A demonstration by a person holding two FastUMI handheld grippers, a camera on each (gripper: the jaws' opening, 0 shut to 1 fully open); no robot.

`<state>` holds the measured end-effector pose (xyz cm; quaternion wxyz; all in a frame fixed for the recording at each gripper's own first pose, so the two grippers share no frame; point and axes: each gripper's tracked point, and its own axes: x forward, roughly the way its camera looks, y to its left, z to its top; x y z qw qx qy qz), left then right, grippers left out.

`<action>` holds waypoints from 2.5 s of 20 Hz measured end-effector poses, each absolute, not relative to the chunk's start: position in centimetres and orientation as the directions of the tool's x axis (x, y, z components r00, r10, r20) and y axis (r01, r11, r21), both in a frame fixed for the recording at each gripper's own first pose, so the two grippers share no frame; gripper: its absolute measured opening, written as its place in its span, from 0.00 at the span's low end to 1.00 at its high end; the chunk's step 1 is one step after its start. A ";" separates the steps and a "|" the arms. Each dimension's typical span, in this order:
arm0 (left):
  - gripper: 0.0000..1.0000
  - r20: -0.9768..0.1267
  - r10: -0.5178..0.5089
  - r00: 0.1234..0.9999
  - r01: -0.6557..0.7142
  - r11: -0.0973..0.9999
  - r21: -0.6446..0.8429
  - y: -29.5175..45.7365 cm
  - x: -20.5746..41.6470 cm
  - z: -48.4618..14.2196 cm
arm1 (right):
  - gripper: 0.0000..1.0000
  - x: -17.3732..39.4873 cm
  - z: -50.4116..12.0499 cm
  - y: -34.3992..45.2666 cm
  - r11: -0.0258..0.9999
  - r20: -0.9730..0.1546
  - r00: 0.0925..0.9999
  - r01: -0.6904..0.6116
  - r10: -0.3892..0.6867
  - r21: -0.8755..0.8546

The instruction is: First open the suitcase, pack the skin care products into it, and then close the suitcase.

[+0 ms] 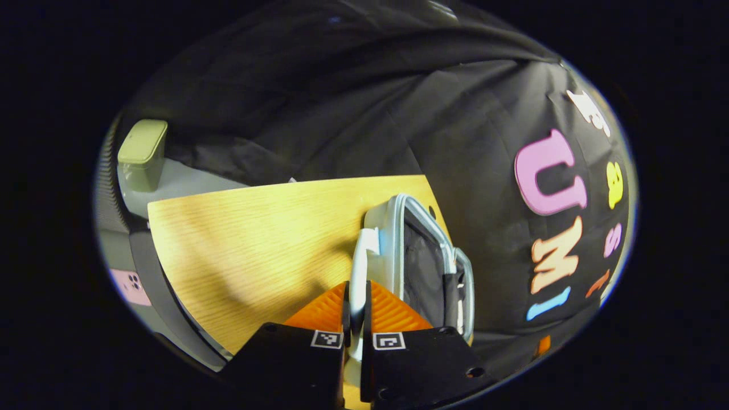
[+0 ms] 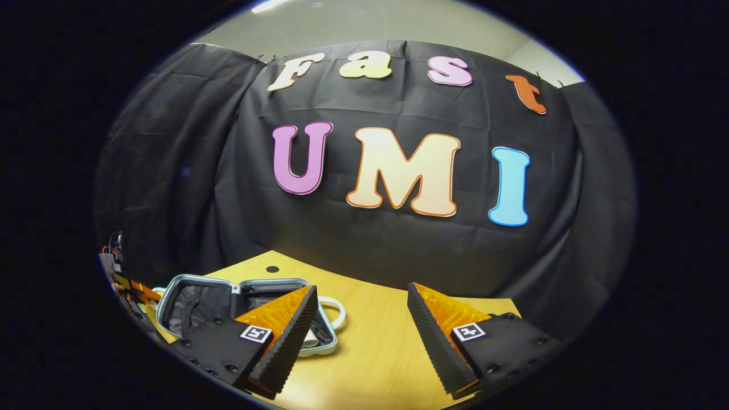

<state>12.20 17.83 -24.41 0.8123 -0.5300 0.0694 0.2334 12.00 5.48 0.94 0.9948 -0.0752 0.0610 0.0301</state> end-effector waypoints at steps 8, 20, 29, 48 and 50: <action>0.02 -0.249 0.345 0.905 -0.402 0.500 -0.767 17.2 14.0 -14.3 | 0.99 10.6 0.8 3.6 0.992 -0.118 0.993 -0.042 0.028 -0.117; 0.01 -0.053 0.147 0.988 -0.149 0.790 -0.594 3.1 27.3 2.7 | 0.99 8.6 2.3 -1.8 0.997 -0.084 0.996 0.035 -0.041 -0.067; 0.02 -0.157 -0.053 0.986 -0.036 0.857 -0.514 -11.5 41.7 0.6 | 1.00 6.3 2.3 -4.9 0.992 -0.084 0.992 0.081 -0.090 -0.096; 0.70 -0.541 0.069 0.838 -0.176 0.973 -0.149 -18.0 53.2 -12.9 | 0.99 6.5 0.7 -8.1 0.992 -0.098 0.988 0.118 -0.122 -0.046; 0.68 -0.494 0.052 0.868 -0.137 0.981 -0.137 -18.4 52.3 -10.2 | 1.00 6.7 1.0 -7.7 0.994 -0.089 0.990 0.103 -0.106 -0.039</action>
